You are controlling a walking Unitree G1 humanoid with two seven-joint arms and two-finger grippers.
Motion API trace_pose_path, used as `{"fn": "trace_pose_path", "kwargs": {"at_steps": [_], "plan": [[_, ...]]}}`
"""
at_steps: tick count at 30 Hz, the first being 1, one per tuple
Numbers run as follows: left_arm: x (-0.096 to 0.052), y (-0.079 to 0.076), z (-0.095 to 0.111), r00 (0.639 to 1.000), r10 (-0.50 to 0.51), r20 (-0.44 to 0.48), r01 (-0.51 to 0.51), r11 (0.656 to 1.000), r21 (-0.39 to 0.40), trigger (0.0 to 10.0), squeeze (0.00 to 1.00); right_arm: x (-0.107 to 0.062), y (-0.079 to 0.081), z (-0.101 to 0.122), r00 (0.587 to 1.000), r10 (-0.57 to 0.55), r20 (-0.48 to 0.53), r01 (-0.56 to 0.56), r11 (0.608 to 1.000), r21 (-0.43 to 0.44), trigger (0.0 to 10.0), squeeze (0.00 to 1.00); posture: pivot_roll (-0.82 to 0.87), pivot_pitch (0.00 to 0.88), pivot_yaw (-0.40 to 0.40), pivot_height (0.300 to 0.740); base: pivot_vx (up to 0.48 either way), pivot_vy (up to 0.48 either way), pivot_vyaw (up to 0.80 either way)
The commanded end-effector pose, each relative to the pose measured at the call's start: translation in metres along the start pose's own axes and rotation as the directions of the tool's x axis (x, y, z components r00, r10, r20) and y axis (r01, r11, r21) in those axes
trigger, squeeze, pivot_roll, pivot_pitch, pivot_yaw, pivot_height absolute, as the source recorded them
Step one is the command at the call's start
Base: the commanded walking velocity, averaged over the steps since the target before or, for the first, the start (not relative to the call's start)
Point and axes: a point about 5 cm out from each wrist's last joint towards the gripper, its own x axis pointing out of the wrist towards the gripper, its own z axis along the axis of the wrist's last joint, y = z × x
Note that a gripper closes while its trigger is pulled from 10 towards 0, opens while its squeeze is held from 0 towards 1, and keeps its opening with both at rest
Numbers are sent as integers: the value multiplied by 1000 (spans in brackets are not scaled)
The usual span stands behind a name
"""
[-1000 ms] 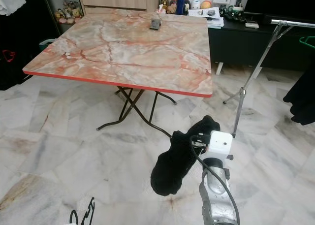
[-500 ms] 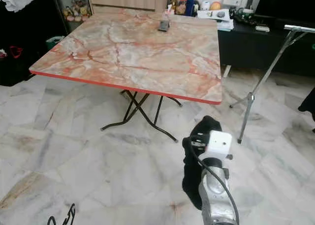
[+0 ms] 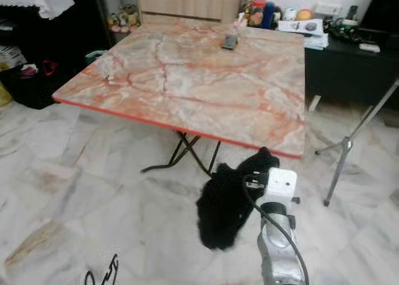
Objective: Hang hanger
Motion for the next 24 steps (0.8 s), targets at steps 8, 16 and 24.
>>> {"fn": "trace_pose_path", "kwargs": {"at_steps": [8, 16, 24], "plan": [[-7, 21, -20, 997, 47, -67, -47, 999, 8, 10000, 0, 39, 8, 77, 970, 3, 245, -18, 998, 56, 10000, 0, 58, 120, -42, 740, 331, 0, 0], [-5, 15, -15, 998, 40, -56, -39, 999, 15, 10000, 0, 87, 7, 194, 862, -16, 506, -40, 994, 100, 10000, 0, 53, 109, -34, 740, 321, 0, 0], [-1, 0, -7, 999, 24, -42, -23, 999, 25, 10000, 0, 109, -4, 290, 779, -53, 625, -10, 995, 96, 10000, 0, 63, 90, -32, 740, 0, 0, 0]]}}
